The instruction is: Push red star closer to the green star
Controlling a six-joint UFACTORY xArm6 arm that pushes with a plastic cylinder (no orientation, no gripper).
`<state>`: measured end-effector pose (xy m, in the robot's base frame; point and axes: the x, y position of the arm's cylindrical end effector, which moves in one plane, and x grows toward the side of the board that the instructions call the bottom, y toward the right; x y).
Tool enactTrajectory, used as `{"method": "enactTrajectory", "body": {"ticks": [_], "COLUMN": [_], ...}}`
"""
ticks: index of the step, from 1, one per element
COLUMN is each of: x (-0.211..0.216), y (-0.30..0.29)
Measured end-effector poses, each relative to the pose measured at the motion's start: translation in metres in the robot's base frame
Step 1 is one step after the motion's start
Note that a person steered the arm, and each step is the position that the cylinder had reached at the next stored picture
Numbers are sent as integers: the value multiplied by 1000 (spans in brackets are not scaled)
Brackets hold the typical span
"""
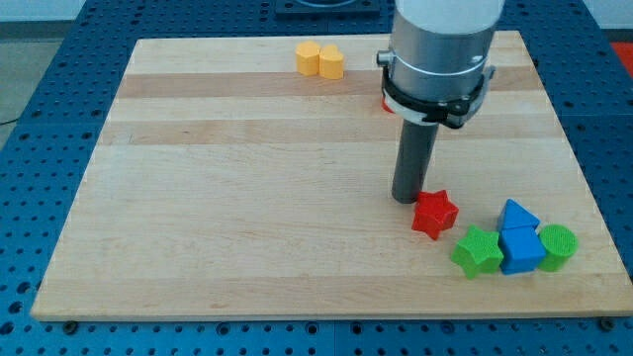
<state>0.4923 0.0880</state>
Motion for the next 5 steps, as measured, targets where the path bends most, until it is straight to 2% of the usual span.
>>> {"method": "enactTrajectory", "body": {"ticks": [4, 5], "x": [11, 8], "y": [6, -12]}}
